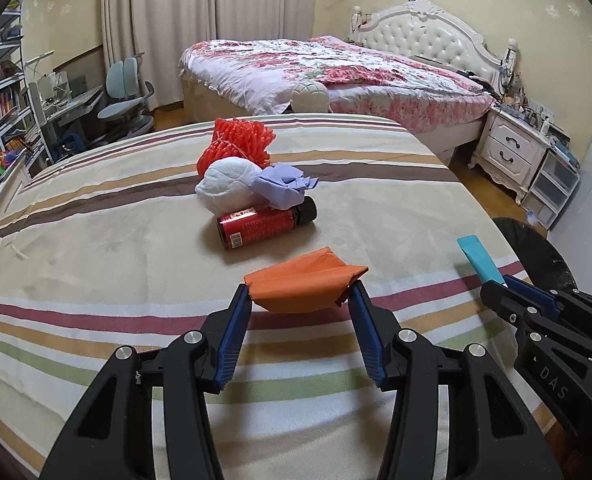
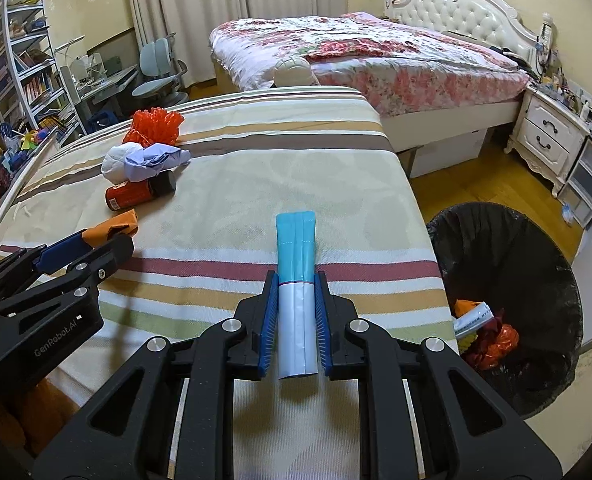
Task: Collect trash
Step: 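Carry the tube and orange cloth over the black bin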
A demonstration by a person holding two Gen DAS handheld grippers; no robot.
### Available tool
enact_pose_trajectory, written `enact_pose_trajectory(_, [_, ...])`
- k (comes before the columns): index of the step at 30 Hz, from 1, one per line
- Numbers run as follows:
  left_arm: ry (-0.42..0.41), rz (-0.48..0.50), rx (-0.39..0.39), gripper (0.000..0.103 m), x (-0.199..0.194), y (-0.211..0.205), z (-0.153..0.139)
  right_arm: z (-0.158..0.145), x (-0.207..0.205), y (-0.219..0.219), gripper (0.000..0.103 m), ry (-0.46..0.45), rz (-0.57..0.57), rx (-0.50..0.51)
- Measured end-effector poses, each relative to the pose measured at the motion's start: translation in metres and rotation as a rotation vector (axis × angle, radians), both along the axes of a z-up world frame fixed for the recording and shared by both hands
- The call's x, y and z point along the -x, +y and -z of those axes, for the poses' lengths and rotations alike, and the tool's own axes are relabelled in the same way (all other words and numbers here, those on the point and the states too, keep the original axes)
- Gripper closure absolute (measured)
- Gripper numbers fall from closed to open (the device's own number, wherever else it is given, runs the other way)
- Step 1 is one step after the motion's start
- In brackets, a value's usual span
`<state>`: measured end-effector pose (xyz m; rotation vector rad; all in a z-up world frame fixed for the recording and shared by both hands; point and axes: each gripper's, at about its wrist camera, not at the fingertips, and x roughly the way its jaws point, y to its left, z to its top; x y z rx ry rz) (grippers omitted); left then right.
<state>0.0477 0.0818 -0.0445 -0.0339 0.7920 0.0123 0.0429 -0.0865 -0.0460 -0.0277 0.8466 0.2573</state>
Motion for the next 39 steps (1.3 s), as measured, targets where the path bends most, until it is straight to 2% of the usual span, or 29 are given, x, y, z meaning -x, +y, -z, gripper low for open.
enact_pose_trajectory(6, [-0.052,0.056,-0.019,0.053,0.013,-0.022,-0.008,-0.007,0.014,-0.019,0.085,-0.018,0.050,-0.007])
enact_pose_trajectory(15, [-0.073,0.150,-0.016,0.053,0.012,-0.060,-0.011,-0.015,0.021,-0.056,0.085,-0.038,0.143,-0.002])
enact_pose_trajectory(26, [-0.106,0.233,0.011,0.053,-0.009,-0.110,-0.025,-0.029,0.011,-0.113,0.085,-0.085,0.285,0.005])
enact_pose_trajectory(39, [-0.103,0.337,-0.032,0.053,-0.036,-0.187,-0.018,-0.015,-0.005,-0.173,0.085,-0.069,0.404,-0.015])
